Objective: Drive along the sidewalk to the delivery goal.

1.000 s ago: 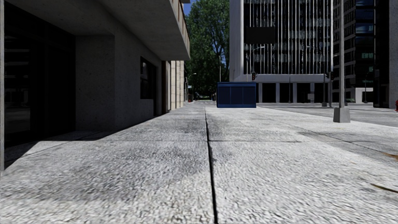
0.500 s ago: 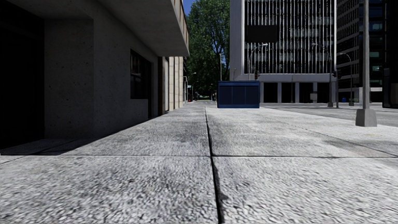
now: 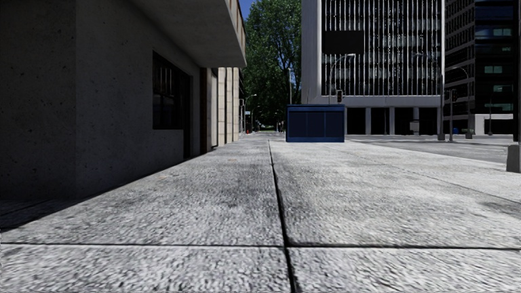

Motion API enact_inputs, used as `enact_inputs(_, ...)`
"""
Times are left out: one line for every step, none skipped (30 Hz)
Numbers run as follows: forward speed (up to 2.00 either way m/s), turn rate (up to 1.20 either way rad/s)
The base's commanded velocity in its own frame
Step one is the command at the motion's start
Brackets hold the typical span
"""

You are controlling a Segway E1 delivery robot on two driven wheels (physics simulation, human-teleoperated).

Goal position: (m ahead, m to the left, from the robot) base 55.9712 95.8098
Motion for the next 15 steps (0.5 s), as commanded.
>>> enact_inputs(2.00, 0.00)
enact_inputs(2.00, 0.00)
enact_inputs(2.00, 0.00)
enact_inputs(2.00, 0.00)
enact_inputs(2.00, 0.00)
enact_inputs(2.00, 0.00)
enact_inputs(2.00, 0.00)
enact_inputs(2.00, 0.00)
enact_inputs(2.00, 0.00)
enact_inputs(2.00, 0.00)
enact_inputs(2.00, 0.00)
enact_inputs(2.00, 0.00)
enact_inputs(2.00, 0.00)
enact_inputs(2.00, 0.00)
enact_inputs(2.00, 0.00)
